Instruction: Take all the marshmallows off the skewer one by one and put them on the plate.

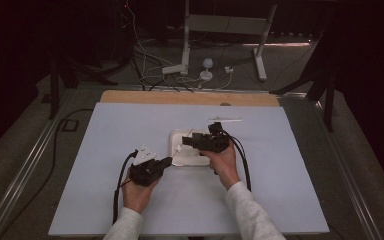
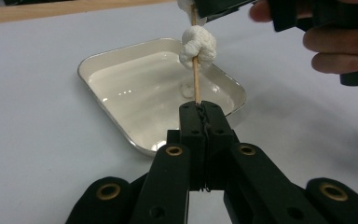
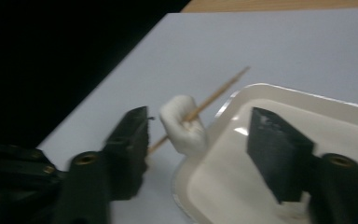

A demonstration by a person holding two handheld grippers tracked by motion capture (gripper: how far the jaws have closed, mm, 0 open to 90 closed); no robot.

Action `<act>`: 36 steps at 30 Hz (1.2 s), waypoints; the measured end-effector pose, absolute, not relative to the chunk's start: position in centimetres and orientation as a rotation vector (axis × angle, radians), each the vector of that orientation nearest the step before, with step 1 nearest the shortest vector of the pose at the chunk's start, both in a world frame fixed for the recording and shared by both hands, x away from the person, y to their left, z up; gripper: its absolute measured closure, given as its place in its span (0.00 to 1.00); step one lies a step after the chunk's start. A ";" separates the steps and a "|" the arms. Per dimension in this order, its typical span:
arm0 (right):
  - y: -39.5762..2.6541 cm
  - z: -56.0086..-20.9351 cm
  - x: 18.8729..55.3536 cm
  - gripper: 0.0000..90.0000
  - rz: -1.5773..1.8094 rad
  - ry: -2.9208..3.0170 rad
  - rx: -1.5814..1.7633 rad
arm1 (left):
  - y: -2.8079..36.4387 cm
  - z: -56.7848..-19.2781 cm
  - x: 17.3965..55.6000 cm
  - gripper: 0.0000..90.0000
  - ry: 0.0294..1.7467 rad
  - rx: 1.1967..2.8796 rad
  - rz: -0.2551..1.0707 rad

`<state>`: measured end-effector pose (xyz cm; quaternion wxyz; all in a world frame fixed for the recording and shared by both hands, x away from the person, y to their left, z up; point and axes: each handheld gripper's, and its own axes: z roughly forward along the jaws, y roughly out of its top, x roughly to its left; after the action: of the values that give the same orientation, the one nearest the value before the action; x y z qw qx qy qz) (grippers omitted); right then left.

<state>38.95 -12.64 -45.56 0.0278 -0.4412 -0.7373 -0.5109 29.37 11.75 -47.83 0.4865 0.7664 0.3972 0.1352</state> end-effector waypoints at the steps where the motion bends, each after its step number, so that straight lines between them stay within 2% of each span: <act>1: -12.5 -45.7 39.2 0.57 -1.558 -2.227 -1.342 | 11.7 -47.8 29.3 1.00 0.959 1.861 0.329; 2: -12.5 -45.7 39.2 0.57 -1.558 -2.227 -1.342 | 11.7 -47.8 29.3 1.00 0.955 1.859 0.330; 3: -12.4 -45.9 39.3 0.65 -1.555 -2.189 -1.314 | 11.7 -47.8 29.3 1.00 0.944 1.855 0.329; 6: -12.3 -45.9 39.3 0.75 -1.560 -2.153 -1.293 | 11.7 -47.9 29.3 1.00 0.942 1.854 0.332; 10: -12.2 -45.5 39.2 0.83 -1.568 -2.137 -1.282 | 11.6 -48.0 29.3 1.00 0.937 1.869 0.337; 17: -12.9 -44.4 39.2 0.86 -1.611 -2.141 -1.325 | 11.6 -47.9 29.3 1.00 0.913 1.870 0.337; 26: -14.8 -43.6 39.9 0.88 -1.663 -2.112 -1.401 | 11.6 -47.8 29.1 1.00 0.881 1.889 0.353; 36: -15.1 -42.4 40.1 0.88 -1.685 -2.166 -1.434 | 11.2 -47.5 28.8 1.00 0.863 1.908 0.394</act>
<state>40.07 -15.06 -42.44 0.0225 -0.4629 -0.6994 -0.5442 28.78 11.23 -47.53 0.4840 0.7835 0.3545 0.1619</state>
